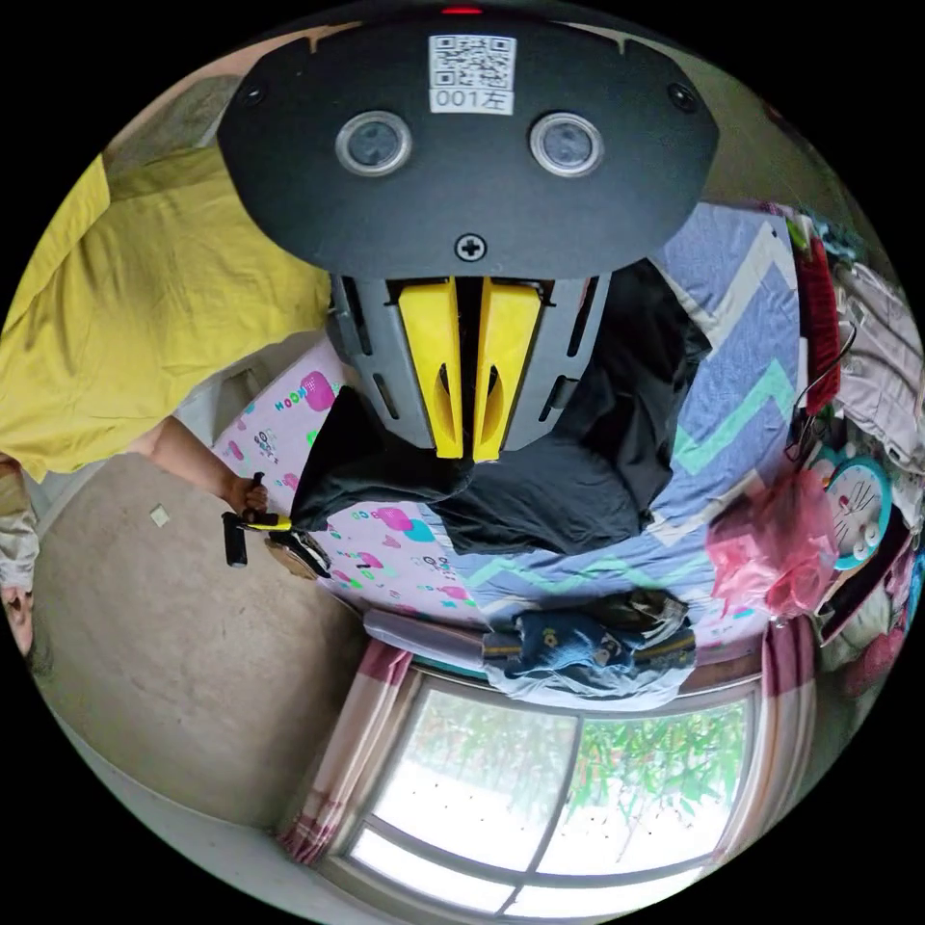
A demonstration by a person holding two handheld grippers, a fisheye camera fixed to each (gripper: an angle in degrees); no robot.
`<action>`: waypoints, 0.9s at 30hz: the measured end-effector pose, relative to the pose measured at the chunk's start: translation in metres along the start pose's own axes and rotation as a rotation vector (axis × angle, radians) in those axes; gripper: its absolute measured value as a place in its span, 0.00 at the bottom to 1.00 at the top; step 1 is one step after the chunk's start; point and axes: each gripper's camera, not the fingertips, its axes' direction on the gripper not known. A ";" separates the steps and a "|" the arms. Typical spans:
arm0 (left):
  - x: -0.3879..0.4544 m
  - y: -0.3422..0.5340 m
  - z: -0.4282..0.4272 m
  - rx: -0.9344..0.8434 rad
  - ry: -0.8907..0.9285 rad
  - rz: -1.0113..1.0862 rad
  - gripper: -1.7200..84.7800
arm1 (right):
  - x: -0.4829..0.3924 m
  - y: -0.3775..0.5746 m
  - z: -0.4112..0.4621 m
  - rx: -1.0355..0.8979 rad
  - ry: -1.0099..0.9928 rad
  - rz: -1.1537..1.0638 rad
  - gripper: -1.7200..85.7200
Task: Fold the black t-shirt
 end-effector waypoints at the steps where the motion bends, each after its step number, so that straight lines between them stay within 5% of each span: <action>1: 0.014 0.003 0.003 0.020 -0.022 -0.013 0.00 | 0.000 -0.001 -0.006 -0.005 -0.004 -0.011 0.02; 17: 0.194 -0.047 -0.021 0.401 0.045 0.223 0.00 | -0.131 -0.086 -0.259 0.171 0.247 -0.303 0.02; 27: 0.297 -0.082 0.021 0.489 0.094 0.276 0.00 | -0.198 -0.087 -0.417 0.215 0.392 -0.432 0.02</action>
